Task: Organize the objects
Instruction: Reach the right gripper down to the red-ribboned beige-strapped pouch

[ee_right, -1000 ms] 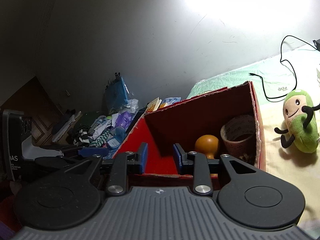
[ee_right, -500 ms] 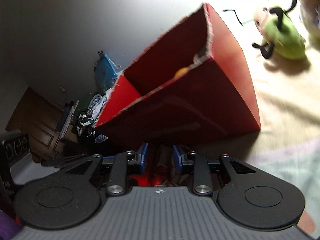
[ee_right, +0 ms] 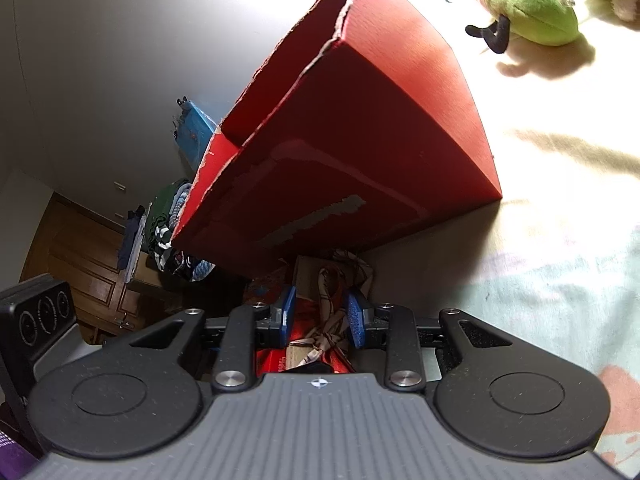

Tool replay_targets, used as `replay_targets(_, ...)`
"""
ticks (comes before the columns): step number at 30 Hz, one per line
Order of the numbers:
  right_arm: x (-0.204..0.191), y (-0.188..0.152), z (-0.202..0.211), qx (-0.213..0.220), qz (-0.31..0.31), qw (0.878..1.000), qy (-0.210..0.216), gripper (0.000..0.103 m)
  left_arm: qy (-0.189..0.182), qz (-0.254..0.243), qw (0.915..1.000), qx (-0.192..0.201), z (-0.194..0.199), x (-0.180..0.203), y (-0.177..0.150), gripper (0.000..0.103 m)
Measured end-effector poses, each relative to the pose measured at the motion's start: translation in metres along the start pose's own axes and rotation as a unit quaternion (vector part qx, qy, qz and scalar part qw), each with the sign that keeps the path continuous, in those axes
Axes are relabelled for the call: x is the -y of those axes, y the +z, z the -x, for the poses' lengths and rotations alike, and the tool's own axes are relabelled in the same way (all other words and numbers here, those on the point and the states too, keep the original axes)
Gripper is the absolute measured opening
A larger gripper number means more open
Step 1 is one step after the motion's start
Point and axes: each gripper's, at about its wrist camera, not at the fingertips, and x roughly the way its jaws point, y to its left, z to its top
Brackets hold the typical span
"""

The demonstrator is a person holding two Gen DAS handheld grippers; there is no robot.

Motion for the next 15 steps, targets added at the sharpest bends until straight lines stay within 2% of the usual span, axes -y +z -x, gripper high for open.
replay_targets(4, 0.006, 0.001, 0.0, -0.004, -0.01, 1.0, 0.001, 0.032, -0.003, 0.004, 1.0, -0.008, -0.006, 0.002, -0.002, 0.082)
replay_targets(11, 0.012, 0.004, -0.003, -0.024, -0.014, 0.999, 0.015, 0.032, 0.001, 0.0, 1.0, 0.007, -0.012, 0.009, 0.002, 0.086)
replay_targets(15, 0.011, 0.008, -0.006, -0.048, -0.002, 0.999, 0.014, 0.032, -0.026, -0.016, 0.9992, 0.024, -0.012, 0.019, 0.005, 0.088)
